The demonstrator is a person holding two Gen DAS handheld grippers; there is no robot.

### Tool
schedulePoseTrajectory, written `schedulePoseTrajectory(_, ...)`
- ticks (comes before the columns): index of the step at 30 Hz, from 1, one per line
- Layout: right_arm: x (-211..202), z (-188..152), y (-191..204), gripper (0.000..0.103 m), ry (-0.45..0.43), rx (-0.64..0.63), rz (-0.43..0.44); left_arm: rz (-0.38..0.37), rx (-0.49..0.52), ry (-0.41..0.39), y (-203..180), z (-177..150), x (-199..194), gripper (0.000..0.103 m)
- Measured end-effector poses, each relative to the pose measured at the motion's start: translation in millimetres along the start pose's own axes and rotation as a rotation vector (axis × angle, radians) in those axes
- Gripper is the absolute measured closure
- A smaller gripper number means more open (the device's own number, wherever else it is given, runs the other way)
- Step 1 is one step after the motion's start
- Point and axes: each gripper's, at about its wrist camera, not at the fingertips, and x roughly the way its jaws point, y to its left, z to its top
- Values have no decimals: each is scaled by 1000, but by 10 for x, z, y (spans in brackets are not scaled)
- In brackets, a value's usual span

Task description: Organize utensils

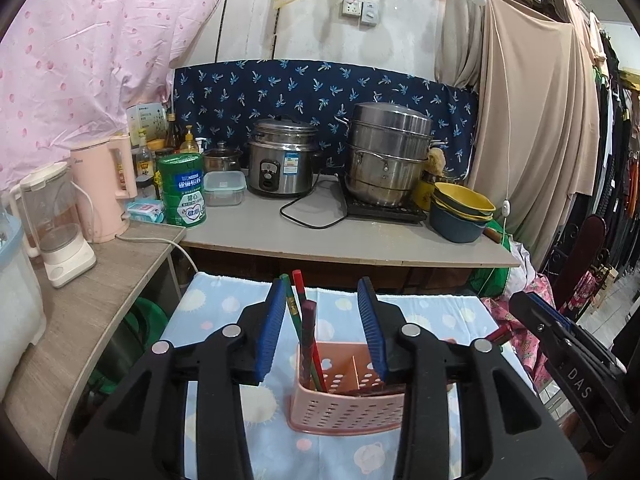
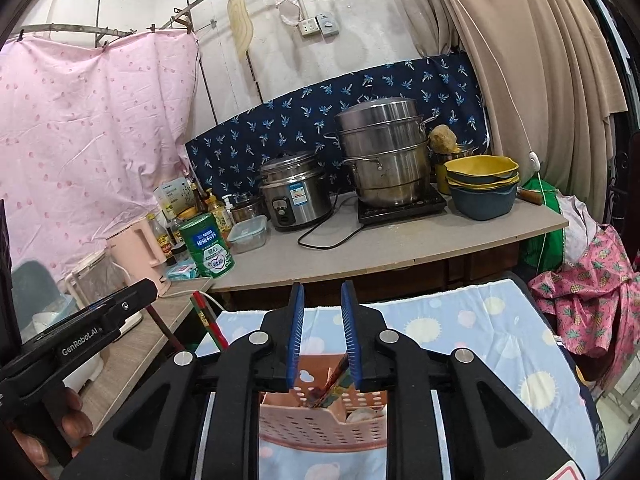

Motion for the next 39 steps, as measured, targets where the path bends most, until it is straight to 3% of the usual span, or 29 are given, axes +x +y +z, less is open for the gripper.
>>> schedulePoseTrajectory(4,-44,-25,4,83,5,6,1,8,13,11,-12,-38,-48,67)
schedulePoseTrajectory(9,-157,-78,25,80,9,10,9,14,23,23,-22,-133,-156,56)
schedulePoseTrajectory(14,-307,-213,52,68,28,12,15,20,55,49,-75,-287,-272,56)
schedulePoseTrajectory(29,-707,-938,137,68,159,30,16,38,95,188,-116,-950,-511,55)
schedulePoseTrajectory(32,-816,-1046,116,68,181,45,-3,54,93,207,-96,-1074,-581,46)
schedulePoseTrajectory(39,-997,-1244,69,62,233,53,-67,76,98,229,-90,-1299,-757,39)
